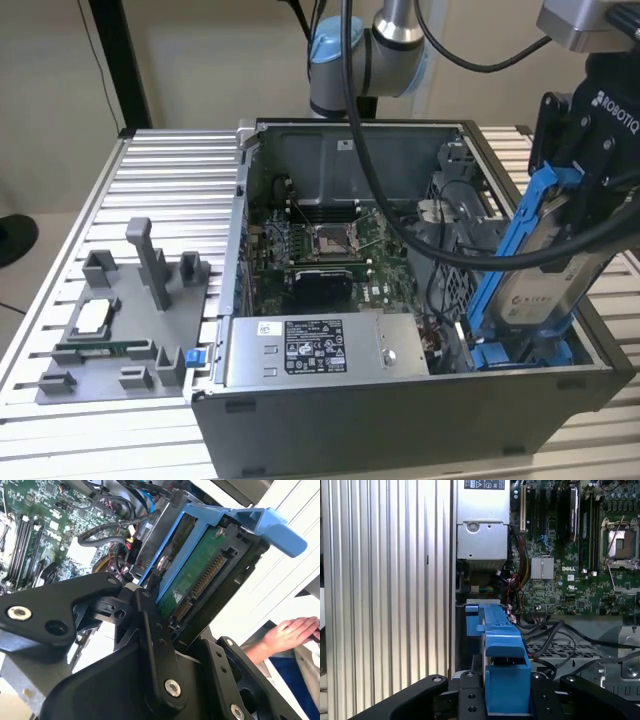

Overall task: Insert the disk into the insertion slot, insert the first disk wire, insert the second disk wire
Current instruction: 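Insert the disk into the insertion slot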

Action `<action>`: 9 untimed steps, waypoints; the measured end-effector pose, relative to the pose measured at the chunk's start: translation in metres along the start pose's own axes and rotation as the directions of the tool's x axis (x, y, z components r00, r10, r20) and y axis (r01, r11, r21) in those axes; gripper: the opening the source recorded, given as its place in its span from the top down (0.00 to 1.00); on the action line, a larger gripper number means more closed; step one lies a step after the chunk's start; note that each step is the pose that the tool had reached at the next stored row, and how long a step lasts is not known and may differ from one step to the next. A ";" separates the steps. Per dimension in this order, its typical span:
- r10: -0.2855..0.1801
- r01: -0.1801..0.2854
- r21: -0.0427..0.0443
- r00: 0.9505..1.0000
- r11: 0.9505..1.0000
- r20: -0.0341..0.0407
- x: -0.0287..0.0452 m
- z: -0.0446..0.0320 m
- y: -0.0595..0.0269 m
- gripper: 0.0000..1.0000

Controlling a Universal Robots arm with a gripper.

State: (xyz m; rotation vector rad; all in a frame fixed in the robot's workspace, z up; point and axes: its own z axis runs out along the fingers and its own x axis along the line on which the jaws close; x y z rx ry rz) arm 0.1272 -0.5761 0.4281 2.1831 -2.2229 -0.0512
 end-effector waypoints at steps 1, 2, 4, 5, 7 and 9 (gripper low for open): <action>0.000 0.000 0.000 1.000 1.000 0.003 0.0000 0.0015 -0.0001 1.00; 0.000 0.000 0.000 1.000 1.000 0.006 0.0000 0.0031 -0.0002 1.00; -0.001 0.001 0.000 1.000 1.000 0.012 0.0000 0.0056 -0.0011 1.00; -0.001 0.001 0.000 1.000 1.000 0.013 0.0000 0.0062 -0.0023 1.00; -0.001 0.001 0.000 1.000 1.000 0.016 0.0000 0.0076 -0.0044 1.00; -0.001 0.001 0.000 1.000 1.000 0.020 0.0000 0.0101 -0.0046 1.00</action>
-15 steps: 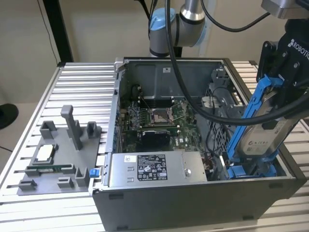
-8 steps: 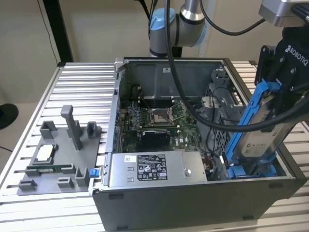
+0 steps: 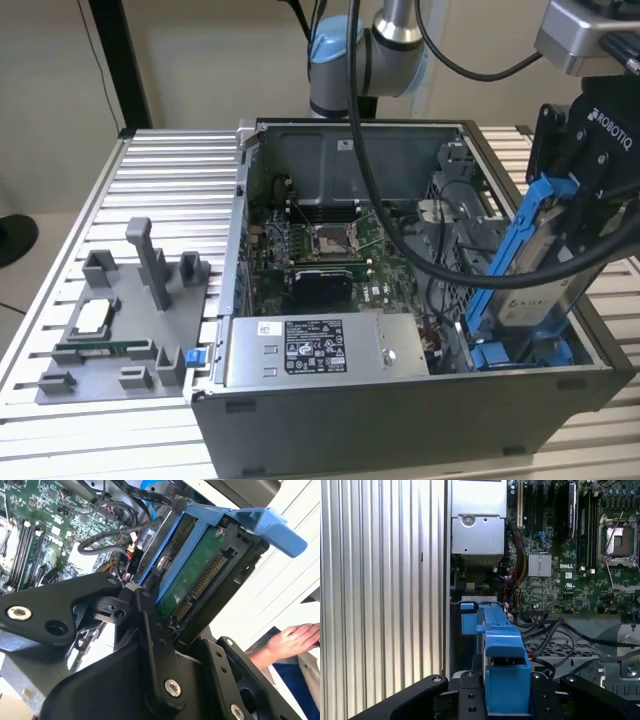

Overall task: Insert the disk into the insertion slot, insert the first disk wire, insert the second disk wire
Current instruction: 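Insert the disk into the insertion slot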

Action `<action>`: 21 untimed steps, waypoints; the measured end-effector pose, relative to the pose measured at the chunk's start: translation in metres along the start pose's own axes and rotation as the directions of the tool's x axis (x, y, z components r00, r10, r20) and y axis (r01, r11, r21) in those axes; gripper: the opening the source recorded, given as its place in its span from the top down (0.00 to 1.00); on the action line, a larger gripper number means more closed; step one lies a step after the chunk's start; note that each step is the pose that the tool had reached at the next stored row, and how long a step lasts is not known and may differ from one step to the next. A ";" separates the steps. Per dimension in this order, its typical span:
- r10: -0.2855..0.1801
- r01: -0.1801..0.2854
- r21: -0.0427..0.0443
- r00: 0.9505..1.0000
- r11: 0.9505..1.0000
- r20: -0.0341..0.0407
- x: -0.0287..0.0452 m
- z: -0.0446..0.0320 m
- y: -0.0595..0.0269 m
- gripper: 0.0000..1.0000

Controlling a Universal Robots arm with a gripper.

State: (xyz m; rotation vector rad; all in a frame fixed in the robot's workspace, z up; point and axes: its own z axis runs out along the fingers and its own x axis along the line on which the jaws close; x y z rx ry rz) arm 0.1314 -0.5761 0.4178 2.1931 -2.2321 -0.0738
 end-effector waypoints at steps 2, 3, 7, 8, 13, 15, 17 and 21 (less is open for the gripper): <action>0.000 0.000 0.000 1.000 1.000 0.003 0.0001 0.0029 -0.0001 1.00; 0.000 0.000 0.000 1.000 1.000 0.004 0.0001 0.0044 -0.0002 1.00; 0.000 0.000 0.000 1.000 1.000 0.010 0.0002 0.0089 -0.0004 1.00; 0.000 0.000 0.000 1.000 1.000 0.011 0.0002 0.0097 -0.0004 1.00; -0.001 0.001 0.000 1.000 1.000 0.016 0.0003 0.0144 -0.0006 1.00; -0.001 0.001 0.000 1.000 1.000 0.017 0.0004 0.0176 -0.0007 1.00; -0.001 0.001 0.000 1.000 1.000 0.017 0.0005 0.0212 -0.0009 1.00; -0.001 0.001 0.000 1.000 1.000 0.018 0.0007 0.0286 -0.0012 1.00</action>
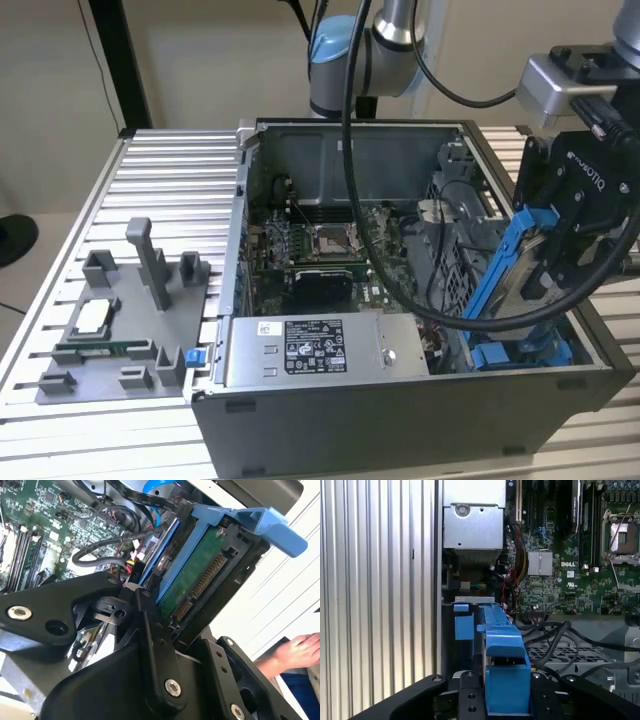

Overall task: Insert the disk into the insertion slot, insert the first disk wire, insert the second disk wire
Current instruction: 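Insert the disk into the insertion slot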

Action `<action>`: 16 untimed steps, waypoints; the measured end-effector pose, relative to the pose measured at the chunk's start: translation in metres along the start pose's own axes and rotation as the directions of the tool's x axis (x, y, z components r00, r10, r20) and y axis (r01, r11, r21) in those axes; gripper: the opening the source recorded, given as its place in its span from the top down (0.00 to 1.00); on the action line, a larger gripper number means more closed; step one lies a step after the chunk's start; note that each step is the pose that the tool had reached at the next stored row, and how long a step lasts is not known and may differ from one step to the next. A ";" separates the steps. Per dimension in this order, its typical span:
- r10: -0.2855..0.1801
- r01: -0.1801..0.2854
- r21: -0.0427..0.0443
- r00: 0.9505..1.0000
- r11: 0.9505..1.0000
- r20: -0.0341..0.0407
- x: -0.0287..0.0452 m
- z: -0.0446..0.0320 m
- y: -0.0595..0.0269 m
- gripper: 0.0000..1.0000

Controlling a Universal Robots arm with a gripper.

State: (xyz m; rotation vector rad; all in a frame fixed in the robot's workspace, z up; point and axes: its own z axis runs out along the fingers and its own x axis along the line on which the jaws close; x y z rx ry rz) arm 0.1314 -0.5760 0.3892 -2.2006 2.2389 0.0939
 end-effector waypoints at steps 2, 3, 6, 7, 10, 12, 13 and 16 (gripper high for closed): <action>0.000 0.000 0.000 1.000 1.000 0.000 0.0001 0.0036 -0.0001 1.00; 0.000 0.000 0.000 1.000 1.000 0.000 0.0002 0.0055 -0.0002 1.00; 0.000 0.000 0.000 1.000 1.000 0.000 0.0004 0.0103 -0.0004 1.00; 0.000 0.000 0.000 1.000 1.000 0.000 0.0004 0.0104 -0.0004 1.00; 0.000 0.000 0.000 1.000 1.000 -0.001 0.0004 0.0104 -0.0005 1.00; 0.000 0.000 0.000 1.000 1.000 -0.001 0.0004 0.0104 -0.0004 1.00; 0.000 0.000 0.000 1.000 1.000 -0.001 0.0004 0.0104 -0.0004 1.00; 0.000 0.000 0.000 1.000 1.000 -0.002 0.0004 0.0104 -0.0004 1.00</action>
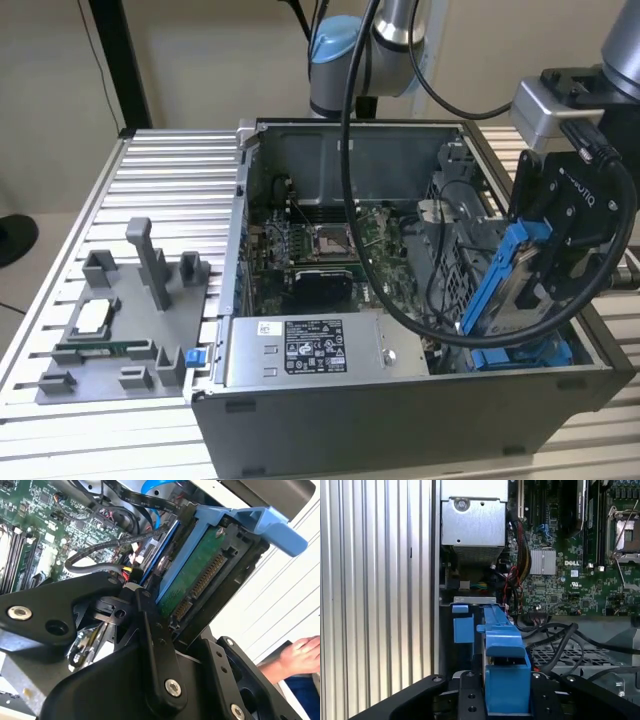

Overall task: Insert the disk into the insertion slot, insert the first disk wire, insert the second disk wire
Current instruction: 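Insert the disk into the insertion slot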

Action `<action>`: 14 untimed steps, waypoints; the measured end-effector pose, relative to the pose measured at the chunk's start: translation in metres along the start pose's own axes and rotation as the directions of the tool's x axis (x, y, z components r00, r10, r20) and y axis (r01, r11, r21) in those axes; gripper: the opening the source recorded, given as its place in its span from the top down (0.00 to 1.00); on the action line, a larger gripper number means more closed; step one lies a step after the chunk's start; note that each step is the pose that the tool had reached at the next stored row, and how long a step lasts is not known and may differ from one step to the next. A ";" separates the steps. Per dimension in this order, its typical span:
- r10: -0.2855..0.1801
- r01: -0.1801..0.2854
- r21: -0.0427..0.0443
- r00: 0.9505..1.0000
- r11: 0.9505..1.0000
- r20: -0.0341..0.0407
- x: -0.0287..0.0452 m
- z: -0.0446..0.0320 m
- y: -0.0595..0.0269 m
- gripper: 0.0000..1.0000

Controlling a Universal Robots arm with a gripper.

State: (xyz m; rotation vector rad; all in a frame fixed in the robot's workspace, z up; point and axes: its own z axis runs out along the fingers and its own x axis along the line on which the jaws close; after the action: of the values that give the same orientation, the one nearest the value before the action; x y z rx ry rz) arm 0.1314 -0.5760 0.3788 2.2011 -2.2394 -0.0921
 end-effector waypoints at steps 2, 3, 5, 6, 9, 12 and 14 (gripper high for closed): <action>0.000 0.000 0.000 1.000 1.000 0.000 0.0000 0.0000 0.0000 1.00; 0.000 0.000 0.000 1.000 1.000 -0.001 0.0000 0.0000 -0.0001 1.00; 0.000 0.000 0.000 1.000 1.000 -0.001 0.0000 -0.0001 0.0000 0.00; 0.000 0.000 0.000 1.000 1.000 -0.001 0.0000 -0.0001 0.0000 0.00; 0.000 0.000 0.000 1.000 1.000 -0.001 0.0000 -0.0001 0.0000 0.00; 0.000 0.000 -0.005 1.000 1.000 -0.001 -0.0002 -0.0045 0.0002 0.00; 0.000 0.000 -0.007 1.000 1.000 -0.001 -0.0004 -0.0104 0.0004 0.00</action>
State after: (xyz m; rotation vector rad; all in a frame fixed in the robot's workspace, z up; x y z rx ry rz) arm 0.1314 -0.5760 0.3892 2.1964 -2.2351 -0.0985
